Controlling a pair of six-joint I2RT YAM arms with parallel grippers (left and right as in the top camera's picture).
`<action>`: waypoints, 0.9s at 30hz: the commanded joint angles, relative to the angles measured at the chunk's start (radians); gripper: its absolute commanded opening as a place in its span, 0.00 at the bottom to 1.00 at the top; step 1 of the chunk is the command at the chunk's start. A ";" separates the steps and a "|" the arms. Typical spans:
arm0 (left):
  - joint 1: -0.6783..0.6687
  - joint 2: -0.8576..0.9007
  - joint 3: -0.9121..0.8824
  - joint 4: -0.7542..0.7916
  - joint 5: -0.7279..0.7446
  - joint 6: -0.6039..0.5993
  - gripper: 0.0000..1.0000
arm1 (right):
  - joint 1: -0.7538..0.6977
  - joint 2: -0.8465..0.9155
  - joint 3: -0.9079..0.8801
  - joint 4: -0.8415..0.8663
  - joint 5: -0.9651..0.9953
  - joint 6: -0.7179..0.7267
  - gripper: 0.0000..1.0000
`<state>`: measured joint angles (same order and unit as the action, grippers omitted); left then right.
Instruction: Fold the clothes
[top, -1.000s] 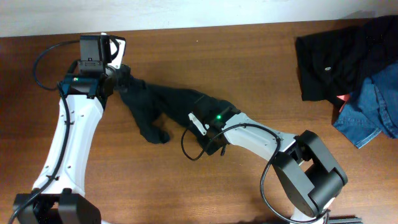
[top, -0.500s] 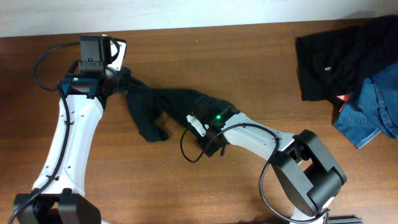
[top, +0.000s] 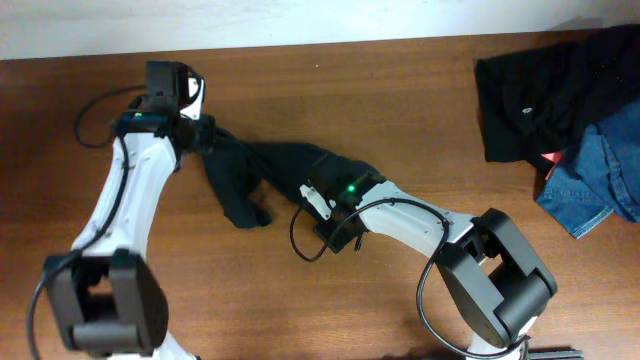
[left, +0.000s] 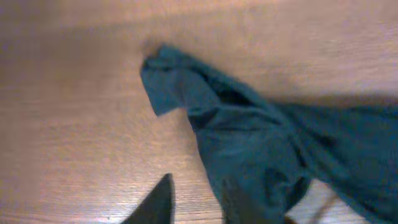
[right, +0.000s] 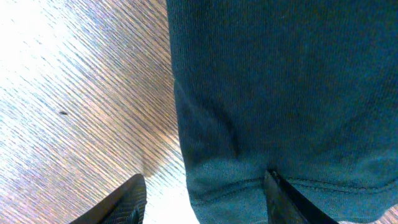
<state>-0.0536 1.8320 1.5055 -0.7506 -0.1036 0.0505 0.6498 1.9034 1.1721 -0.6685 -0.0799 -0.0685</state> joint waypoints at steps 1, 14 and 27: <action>0.008 0.060 0.018 0.002 0.014 -0.025 0.53 | 0.005 0.019 -0.011 -0.004 -0.003 -0.005 0.55; 0.024 0.128 0.018 0.087 0.010 0.324 0.70 | 0.005 0.019 -0.011 -0.004 -0.003 -0.002 0.55; 0.047 0.217 0.018 0.169 0.003 0.516 0.67 | 0.005 0.019 -0.011 -0.004 -0.003 -0.002 0.55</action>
<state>-0.0158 2.0480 1.5066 -0.6014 -0.1040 0.5098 0.6498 1.9034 1.1721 -0.6693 -0.0799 -0.0715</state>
